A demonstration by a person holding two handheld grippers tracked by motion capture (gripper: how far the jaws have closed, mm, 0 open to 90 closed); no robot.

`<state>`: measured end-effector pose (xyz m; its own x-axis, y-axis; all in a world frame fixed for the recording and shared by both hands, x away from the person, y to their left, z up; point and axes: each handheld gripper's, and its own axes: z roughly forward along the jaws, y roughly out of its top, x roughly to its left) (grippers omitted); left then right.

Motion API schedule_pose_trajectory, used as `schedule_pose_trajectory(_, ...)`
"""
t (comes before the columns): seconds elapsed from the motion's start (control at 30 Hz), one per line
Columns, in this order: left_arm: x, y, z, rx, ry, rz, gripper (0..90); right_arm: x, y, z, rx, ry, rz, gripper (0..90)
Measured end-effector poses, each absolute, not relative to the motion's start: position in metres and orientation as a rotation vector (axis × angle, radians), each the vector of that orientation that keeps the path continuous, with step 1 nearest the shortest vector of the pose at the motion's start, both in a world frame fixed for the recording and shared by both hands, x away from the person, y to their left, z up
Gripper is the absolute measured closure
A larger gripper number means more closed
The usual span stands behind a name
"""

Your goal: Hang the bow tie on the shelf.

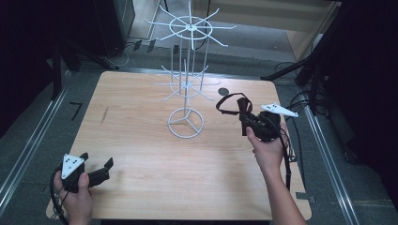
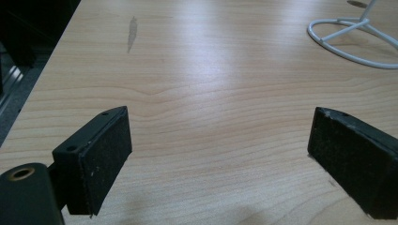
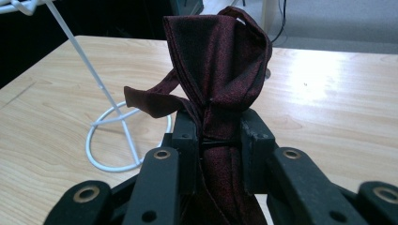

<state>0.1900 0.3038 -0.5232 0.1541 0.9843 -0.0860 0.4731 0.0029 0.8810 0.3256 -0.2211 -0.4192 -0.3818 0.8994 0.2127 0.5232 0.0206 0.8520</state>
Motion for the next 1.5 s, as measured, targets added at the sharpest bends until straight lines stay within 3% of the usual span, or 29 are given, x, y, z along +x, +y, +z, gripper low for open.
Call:
schedule_pose_trajectory(0.43, 0.19, 0.304, -0.523, 1.596, 1.438, 0.767, 7.2, 0.328, -0.204, -0.406, 1.401, 1.914, 1.332, 72.8)
schedule_pose_trajectory(1.5, 0.19, 0.305, -0.523, 1.591, 1.443, 0.766, 7.2, 0.293, -0.147, -0.376, 1.232, 2.009, 1.38, 72.6)
